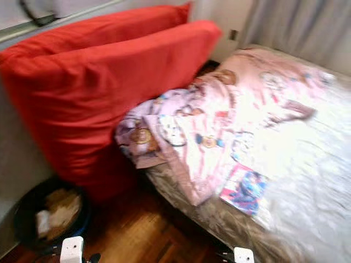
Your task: Clean up the room
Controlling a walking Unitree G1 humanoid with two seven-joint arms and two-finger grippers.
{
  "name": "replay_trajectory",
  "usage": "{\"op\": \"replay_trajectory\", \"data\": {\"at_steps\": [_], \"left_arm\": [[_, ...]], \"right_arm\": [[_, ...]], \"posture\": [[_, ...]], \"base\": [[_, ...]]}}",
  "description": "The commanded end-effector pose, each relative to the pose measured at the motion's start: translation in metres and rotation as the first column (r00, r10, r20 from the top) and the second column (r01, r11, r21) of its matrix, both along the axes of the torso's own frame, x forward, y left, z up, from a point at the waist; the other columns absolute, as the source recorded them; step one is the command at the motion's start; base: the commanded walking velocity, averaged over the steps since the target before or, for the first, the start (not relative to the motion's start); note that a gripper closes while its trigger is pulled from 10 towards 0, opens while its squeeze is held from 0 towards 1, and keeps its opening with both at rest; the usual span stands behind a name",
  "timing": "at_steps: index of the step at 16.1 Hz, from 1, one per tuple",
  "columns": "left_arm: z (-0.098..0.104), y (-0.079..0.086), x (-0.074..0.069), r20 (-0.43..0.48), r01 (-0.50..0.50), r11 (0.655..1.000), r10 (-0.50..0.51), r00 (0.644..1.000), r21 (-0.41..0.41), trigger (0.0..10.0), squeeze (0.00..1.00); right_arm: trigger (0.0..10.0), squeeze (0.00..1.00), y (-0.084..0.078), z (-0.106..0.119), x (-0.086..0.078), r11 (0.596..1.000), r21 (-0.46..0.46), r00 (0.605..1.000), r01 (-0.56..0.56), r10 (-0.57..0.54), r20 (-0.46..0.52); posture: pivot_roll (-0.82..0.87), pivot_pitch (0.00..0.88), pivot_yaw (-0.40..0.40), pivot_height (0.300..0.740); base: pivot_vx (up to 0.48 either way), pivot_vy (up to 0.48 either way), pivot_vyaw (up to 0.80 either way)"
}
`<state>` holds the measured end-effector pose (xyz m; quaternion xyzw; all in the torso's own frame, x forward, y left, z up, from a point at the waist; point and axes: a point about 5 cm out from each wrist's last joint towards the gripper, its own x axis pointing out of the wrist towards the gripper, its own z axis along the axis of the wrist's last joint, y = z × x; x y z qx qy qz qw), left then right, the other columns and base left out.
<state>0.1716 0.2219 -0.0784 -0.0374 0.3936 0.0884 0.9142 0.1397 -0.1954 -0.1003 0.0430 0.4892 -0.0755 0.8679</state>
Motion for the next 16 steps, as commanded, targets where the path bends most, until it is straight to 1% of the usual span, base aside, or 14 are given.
{"op": "replay_trajectory", "data": {"at_steps": [1, 3, 4, 7, 8, 9, 10, 12, 14, 16], "left_arm": [[-0.014, 0.019, -0.036, -0.207, -0.017, 0.999, 0.025, 0.978, 0.039, 10.0, 0.0], [-0.015, 0.02, -0.039, -0.21, -0.01, 0.999, 0.019, 0.977, 0.043, 10.0, 0.0], [-0.015, 0.022, -0.043, -0.214, -0.011, 0.999, 0.02, 0.977, 0.044, 10.0, 0.0], [-0.015, 0.034, -0.054, -0.22, -0.011, 0.998, 0.023, 0.975, 0.056, 10.0, 0.0], [-0.013, 0.04, -0.057, -0.221, -0.004, 0.997, 0.02, 0.975, 0.073, 10.0, 0.0], [-0.013, 0.042, -0.058, -0.222, -0.005, 0.997, 0.021, 0.975, 0.074, 10.0, 0.0], [-0.013, 0.042, -0.058, -0.222, -0.006, 0.997, 0.022, 0.975, 0.073, 10.0, 0.0], [-0.013, 0.042, -0.058, -0.224, -0.012, 0.997, 0.028, 0.974, 0.071, 10.0, 0.0], [-0.015, 0.035, -0.056, -0.23, 0.0, 0.998, 0.015, 0.973, 0.065, 10.0, 0.0], [-0.016, 0.033, -0.056, -0.229, -0.001, 0.998, 0.015, 0.973, 0.062, 10.0, 0.0]], "right_arm": [[10.0, 0.0, 0.001, 0.013, 0.035, 0.992, 0.115, 0.998, -0.052, 0.048, 0.039], [10.0, 0.0, 0.002, 0.013, 0.035, 0.992, 0.119, 0.998, -0.052, 0.047, 0.038], [10.0, 0.0, 0.002, 0.013, 0.035, 0.991, 0.122, 0.998, -0.05, 0.046, 0.038], [10.0, 0.0, 0.005, 0.013, 0.035, 0.991, 0.129, 0.998, -0.047, 0.043, 0.038], [10.0, 0.0, 0.005, 0.013, 0.035, 0.99, 0.132, 0.998, -0.046, 0.041, 0.039], [10.0, 0.0, 0.006, 0.012, 0.035, 0.99, 0.134, 0.998, -0.045, 0.04, 0.039], [10.0, 0.0, 0.006, 0.012, 0.035, 0.99, 0.135, 0.998, -0.044, 0.039, 0.039], [10.0, 0.0, 0.007, 0.012, 0.035, 0.99, 0.136, 0.998, -0.043, 0.038, 0.04], [10.0, 0.0, 0.007, 0.012, 0.035, 0.989, 0.141, 0.999, -0.039, 0.033, 0.041], [10.0, 0.0, 0.008, 0.012, 0.034, 0.989, 0.142, 0.999, -0.04, 0.034, 0.04]], "posture": [[0.1, 0.0, -0.027, 0.74], [0.11, 0.0, -0.025, 0.74], [0.11, 0.0, -0.025, 0.74], [0.11, 0.0, -0.017, 0.74], [0.11, 0.0, -0.015, 0.74], [0.11, 0.0, -0.013, 0.74], [0.11, 0.0, -0.011, 0.74], [0.11, 0.0, -0.009, 0.74], [0.1, 0.0, -0.007, 0.74], [0.1, 0.0, -0.005, 0.74]], "base": [[0.0, 0.0, -0.74], [0.0, 0.0, -0.74], [0.0, 0.0, -0.74], [0.0, 0.0, -0.74], [0.0, 0.0, -0.74], [0.0, -0.371, -0.74], [0.0, -0.277, -0.74], [0.0, 0.0, -0.74], [0.0, 0.0, -0.74], [0.0, 0.0, -0.74]]}}
